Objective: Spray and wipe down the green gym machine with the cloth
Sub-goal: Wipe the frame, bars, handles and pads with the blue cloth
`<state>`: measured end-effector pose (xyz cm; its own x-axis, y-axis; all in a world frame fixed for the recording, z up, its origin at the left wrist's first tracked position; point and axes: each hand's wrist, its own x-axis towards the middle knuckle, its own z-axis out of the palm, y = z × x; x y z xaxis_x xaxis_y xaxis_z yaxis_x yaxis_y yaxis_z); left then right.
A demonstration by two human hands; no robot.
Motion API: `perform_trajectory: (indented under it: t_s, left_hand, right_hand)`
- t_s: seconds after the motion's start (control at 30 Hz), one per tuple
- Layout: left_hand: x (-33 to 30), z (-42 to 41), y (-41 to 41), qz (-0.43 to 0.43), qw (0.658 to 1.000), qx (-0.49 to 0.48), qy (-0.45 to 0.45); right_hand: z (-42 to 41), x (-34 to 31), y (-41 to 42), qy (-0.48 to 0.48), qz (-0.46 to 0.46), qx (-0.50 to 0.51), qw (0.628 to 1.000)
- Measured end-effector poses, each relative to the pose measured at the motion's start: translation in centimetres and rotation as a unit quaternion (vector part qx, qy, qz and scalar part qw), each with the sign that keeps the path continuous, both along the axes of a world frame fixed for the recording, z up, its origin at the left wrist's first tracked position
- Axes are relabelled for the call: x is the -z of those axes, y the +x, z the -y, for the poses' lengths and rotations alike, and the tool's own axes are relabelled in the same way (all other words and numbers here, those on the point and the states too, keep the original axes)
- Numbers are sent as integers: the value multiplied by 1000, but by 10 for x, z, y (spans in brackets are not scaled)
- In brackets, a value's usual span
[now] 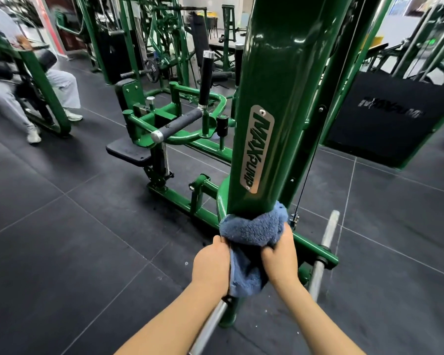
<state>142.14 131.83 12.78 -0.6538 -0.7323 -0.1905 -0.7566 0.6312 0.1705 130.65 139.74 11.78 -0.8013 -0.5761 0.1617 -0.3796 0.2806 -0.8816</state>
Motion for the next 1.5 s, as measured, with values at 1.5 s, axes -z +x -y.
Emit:
perform_trajectory:
  t_s: [1.5]
  left_hand:
    - [9,-3,52,-120,979,-79,146]
  right_hand:
    - [51,-51,70,355,-452,-130,808]
